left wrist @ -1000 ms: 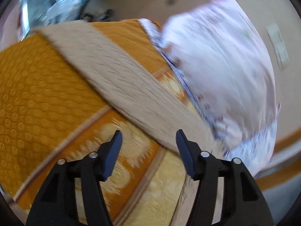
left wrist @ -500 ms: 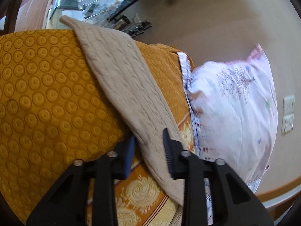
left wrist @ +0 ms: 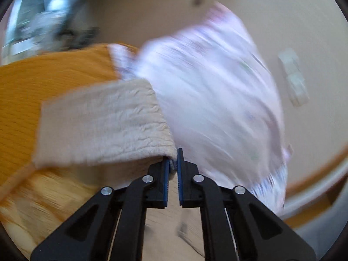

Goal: Fold small clothes

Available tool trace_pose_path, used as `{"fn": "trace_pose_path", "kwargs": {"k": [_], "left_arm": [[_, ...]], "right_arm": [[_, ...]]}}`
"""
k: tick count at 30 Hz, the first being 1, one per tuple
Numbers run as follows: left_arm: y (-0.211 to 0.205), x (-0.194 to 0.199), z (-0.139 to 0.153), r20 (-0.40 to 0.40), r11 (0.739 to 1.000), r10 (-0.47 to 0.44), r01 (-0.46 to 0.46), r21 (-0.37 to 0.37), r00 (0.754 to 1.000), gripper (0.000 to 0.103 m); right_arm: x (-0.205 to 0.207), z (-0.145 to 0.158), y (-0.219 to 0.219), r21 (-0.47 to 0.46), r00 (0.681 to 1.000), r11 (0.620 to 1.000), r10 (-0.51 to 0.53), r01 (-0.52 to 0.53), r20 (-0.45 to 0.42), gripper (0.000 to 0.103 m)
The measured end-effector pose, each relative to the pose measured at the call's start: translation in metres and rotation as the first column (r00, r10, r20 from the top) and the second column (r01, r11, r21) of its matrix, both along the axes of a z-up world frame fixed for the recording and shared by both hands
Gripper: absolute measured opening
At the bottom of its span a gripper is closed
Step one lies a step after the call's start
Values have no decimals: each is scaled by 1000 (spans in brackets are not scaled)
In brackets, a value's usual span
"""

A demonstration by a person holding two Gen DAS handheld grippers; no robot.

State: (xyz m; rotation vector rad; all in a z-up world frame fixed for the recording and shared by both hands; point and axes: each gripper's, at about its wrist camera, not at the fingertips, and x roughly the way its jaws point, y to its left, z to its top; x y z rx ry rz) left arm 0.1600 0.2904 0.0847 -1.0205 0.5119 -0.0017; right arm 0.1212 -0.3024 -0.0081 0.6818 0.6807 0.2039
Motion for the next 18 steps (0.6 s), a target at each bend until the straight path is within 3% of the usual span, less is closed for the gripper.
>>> {"fn": "trace_pose_path", "kwargs": {"k": [3,6,11,12,13,14,15,16,18], "left_arm": [[-69,28,18,54,985,-172,170,40,984,6],[-150,52,19,37,935,-342,336,114,939,6],[-260,72,-22,-132,793,-543,558,245,829,10],[-275,72,-33,-180,756,-574,601,260,799,15],[-282,70,-39,-202,731,-597,631,260,776,27],[-285,66,-42,-211,719,-611,646,255,763,41],[-281,60,-42,-198,715,-623,653,249,757,47],[-274,53,-39,-181,720,-620,646,254,763,55],[-248,36,-31,-141,747,-591,604,278,794,59]], "right_arm": [[-3,4,4,-24,1000,1000,21,-21,-2,71],[-10,12,6,-47,999,998,38,-37,8,71],[-17,22,1,-92,999,995,39,-38,3,71],[-17,25,0,-109,999,993,45,-45,-5,71],[-16,30,1,-127,998,990,56,-57,-8,71],[-16,35,2,-147,997,986,74,-74,-5,71],[-15,40,5,-168,995,981,96,-94,3,71],[-13,46,9,-187,992,975,122,-118,13,71],[-6,57,24,-232,979,955,201,-187,39,71]]}}
